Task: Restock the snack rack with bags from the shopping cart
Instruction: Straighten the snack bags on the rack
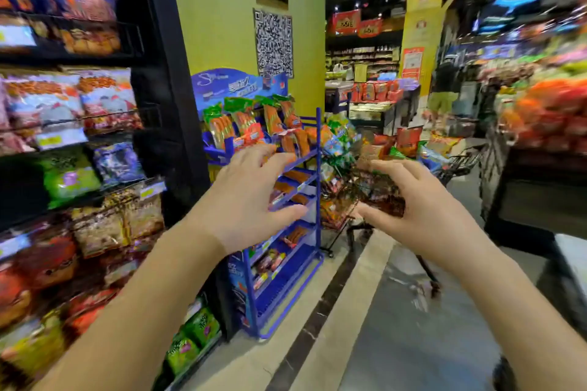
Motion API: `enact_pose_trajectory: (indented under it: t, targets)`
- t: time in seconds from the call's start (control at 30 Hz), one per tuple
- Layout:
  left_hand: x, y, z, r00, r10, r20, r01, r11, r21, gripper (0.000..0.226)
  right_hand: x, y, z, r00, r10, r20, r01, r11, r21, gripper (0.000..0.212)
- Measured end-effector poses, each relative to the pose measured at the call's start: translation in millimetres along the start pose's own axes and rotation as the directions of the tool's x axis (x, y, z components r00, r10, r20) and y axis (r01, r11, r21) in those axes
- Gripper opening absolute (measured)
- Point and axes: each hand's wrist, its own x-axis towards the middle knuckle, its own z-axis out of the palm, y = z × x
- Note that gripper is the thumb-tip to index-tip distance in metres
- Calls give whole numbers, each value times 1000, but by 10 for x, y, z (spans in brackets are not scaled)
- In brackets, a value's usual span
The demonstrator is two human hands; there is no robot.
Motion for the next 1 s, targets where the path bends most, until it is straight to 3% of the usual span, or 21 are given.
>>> enact_pose_trajectory:
  t: [0.27, 0.7, 1.0]
  targets:
    - [1316, -141, 767, 991, 130, 45, -125, 988, -90, 84, 613, 746, 330, 987, 162, -22, -162, 987, -20, 76]
    - [3574, -1119, 1604, 941, 335, 55, -315, 922, -227, 82, 2266, 1431, 1211, 930, 355, -99, -366, 922, -128, 75]
    - [4966, -1284, 2467, 921, 377, 97, -341, 902, -267, 84, 3121, 2409, 1695, 889, 446, -107, -458, 877, -144, 76]
